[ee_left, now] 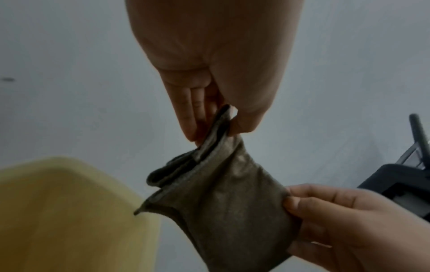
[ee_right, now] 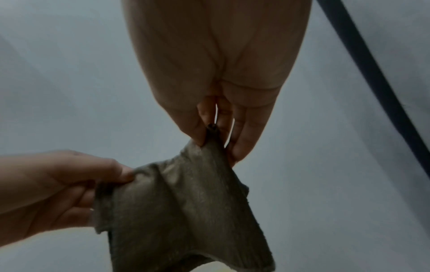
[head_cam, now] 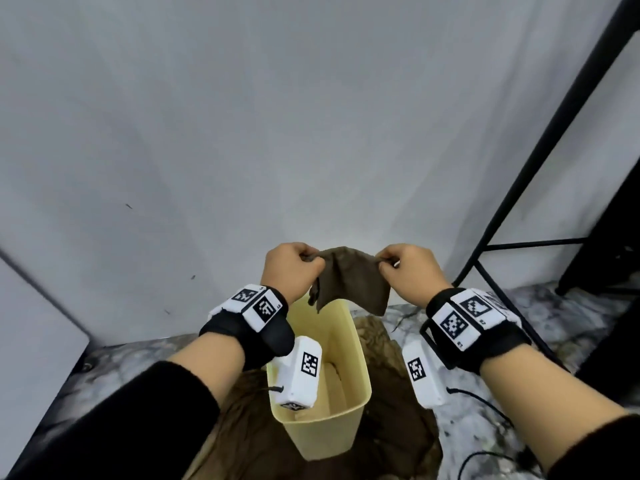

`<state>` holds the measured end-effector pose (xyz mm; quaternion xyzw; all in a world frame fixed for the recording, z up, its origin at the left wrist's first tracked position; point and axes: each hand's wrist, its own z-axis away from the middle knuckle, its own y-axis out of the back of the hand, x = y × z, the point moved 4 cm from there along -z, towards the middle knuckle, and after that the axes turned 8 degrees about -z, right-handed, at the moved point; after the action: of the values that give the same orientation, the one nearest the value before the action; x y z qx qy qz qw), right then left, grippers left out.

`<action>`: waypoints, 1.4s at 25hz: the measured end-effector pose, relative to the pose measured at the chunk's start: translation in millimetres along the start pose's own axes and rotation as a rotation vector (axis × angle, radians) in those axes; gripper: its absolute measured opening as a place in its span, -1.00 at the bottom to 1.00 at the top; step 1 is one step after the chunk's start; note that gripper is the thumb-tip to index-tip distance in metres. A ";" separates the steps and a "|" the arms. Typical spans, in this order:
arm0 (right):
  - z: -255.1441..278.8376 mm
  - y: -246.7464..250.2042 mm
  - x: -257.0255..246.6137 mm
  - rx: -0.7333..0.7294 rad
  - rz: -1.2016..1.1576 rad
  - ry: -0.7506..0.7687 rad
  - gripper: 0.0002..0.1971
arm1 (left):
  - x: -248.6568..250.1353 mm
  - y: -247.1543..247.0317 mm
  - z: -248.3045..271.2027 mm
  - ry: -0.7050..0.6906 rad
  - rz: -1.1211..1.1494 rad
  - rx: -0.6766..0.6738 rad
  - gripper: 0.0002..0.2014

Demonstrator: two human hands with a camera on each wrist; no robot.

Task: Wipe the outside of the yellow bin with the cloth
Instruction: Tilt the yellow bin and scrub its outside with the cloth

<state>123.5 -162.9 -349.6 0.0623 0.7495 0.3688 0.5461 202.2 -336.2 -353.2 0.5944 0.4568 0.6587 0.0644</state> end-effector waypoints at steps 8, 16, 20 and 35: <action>81.1 -9.1 -5.8 0.046 -0.100 -0.016 -0.79 | 20.6 -16.4 83.4 -0.083 -0.025 -0.042 -0.76; 100.8 -33.2 11.3 -0.001 -0.195 0.002 -0.76 | 6.6 -46.4 104.6 -0.110 0.086 -0.126 -0.72; 93.9 -39.7 41.0 0.096 -0.417 -0.034 -0.88 | -11.6 -72.2 97.8 -0.039 0.298 -0.120 -0.68; 85.1 -64.8 81.4 0.120 -0.652 -0.117 -0.65 | -28.7 -105.1 96.3 -0.122 0.210 -0.207 -0.61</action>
<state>184.9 -127.9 -463.9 -0.1275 0.7179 0.1257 0.6728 243.2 -243.3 -457.2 0.6680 0.3169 0.6681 0.0838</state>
